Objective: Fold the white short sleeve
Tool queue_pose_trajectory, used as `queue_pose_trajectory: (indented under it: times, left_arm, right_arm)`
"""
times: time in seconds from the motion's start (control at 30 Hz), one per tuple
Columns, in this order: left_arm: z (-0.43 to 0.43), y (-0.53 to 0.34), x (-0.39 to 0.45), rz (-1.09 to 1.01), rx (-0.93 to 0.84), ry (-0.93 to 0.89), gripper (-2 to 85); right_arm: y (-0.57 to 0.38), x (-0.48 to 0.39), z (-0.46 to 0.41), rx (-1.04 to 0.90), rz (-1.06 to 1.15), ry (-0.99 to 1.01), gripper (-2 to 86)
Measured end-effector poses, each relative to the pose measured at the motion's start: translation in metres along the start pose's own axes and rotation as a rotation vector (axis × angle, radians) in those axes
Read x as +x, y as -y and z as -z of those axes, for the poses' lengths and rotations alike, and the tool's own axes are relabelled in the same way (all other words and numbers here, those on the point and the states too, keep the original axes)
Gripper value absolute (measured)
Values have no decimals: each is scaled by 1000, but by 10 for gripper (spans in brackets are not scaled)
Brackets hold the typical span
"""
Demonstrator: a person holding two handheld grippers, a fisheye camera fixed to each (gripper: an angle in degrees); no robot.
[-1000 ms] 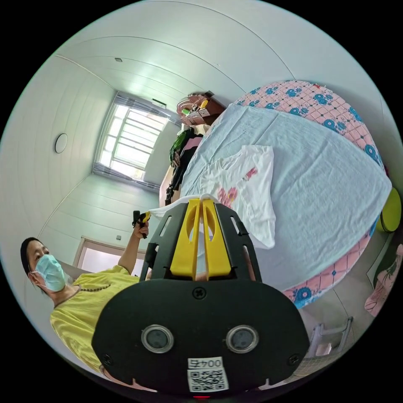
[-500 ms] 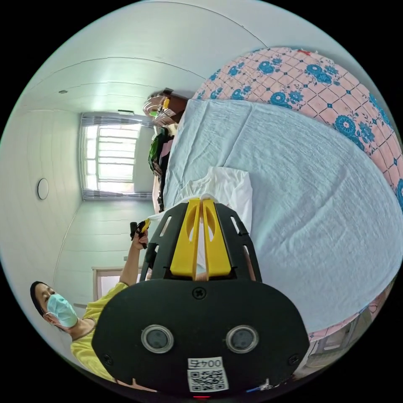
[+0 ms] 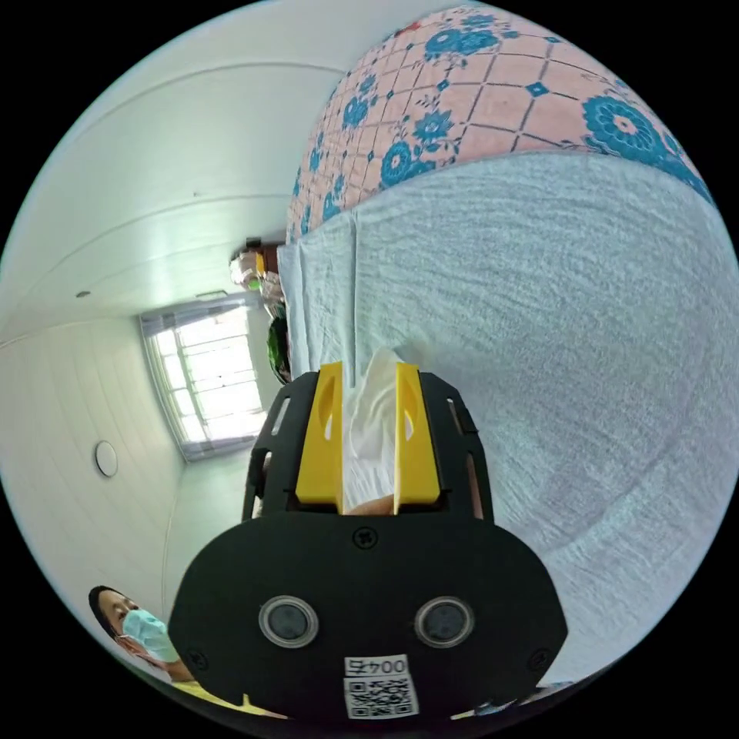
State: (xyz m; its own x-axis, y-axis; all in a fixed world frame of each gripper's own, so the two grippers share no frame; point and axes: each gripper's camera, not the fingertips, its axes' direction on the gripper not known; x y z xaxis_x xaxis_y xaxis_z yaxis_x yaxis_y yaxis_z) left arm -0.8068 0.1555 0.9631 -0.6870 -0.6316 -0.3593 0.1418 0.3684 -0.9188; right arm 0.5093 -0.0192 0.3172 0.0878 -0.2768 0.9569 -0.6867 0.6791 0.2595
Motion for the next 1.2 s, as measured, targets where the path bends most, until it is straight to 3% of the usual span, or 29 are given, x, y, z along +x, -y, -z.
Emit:
queue_pose_trajectory:
  times: [0.07,0.2,0.3,0.47,0.67,0.9,1.2]
  left_arm:
    - [16,-15,-2,1,147,-7,32]
    - [41,-43,1,-99,216,-64,37]
    - [59,-86,16,-322,123,14,43]
    - [56,-218,9,-695,-162,289,60]
    - [6,-323,2,-959,-277,470,84]
    - [-42,-355,3,-1075,-327,574,94]
    - [-74,-377,3,-1094,-383,592,85]
  right_arm:
    - [-11,4,15,157,6,37,114]
    - [-42,-9,27,193,113,61,113]
    - [-100,-32,21,100,299,-41,111]
    - [-285,-19,-10,4,570,-390,104]
    - [-448,51,-43,149,545,-570,98]
    - [-494,86,-61,306,455,-566,94]
    - [-491,106,-118,173,576,-780,122]
